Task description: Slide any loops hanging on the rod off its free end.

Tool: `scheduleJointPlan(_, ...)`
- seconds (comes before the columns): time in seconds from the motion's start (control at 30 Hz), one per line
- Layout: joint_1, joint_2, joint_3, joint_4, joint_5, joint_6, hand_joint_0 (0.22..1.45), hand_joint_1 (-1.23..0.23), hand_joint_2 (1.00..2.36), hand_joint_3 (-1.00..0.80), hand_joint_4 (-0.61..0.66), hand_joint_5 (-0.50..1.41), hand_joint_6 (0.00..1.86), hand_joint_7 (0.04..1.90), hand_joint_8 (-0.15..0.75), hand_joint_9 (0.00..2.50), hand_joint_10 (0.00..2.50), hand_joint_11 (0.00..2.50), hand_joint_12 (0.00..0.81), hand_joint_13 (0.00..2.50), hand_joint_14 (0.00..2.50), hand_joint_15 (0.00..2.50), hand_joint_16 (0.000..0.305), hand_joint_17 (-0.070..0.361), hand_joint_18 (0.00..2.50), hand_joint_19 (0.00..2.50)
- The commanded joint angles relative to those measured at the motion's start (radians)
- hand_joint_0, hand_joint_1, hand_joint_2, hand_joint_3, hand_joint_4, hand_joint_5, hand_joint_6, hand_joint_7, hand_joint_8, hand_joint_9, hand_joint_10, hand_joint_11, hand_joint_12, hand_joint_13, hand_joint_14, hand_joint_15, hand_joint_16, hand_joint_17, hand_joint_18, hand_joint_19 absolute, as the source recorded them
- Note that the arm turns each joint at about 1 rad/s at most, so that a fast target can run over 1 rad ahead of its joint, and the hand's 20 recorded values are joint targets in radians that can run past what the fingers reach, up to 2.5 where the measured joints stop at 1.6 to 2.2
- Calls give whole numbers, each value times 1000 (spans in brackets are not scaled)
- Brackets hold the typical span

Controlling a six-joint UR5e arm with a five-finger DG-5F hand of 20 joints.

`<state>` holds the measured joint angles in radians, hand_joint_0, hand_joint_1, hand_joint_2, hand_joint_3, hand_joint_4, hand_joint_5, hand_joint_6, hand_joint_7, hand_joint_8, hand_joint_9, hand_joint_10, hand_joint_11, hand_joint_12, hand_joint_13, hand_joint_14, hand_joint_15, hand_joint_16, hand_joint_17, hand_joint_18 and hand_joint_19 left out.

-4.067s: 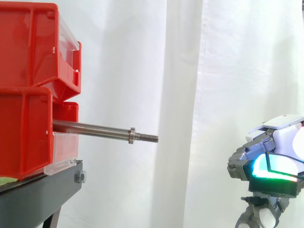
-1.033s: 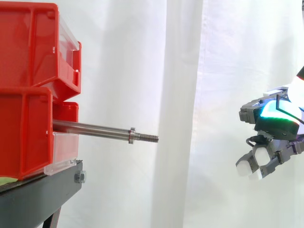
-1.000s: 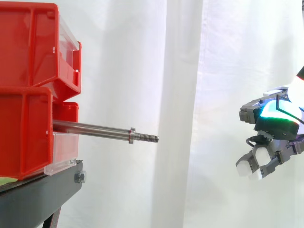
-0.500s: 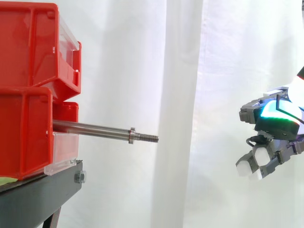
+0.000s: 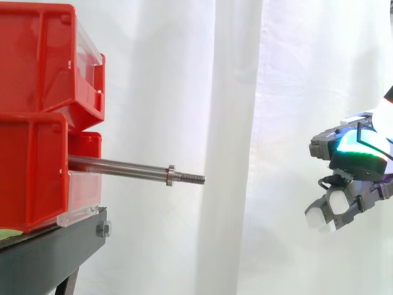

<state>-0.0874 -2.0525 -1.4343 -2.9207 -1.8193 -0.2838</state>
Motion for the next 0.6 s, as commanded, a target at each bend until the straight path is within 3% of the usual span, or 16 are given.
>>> scheduleJointPlan(0.0, 0, 0, 0, 0, 0, 0, 617, -672, 1004, -446, 67, -205, 849, 1294, 217, 785, 1, 0, 236, 443, 0, 0, 38, 85, 271, 0)
scheduleJointPlan(0.57, 0, 0, 0, 0, 0, 0, 617, -669, 1003, -458, 67, -208, 846, 1301, 228, 741, 0, 44, 236, 439, 0, 0, 35, 78, 282, 0)
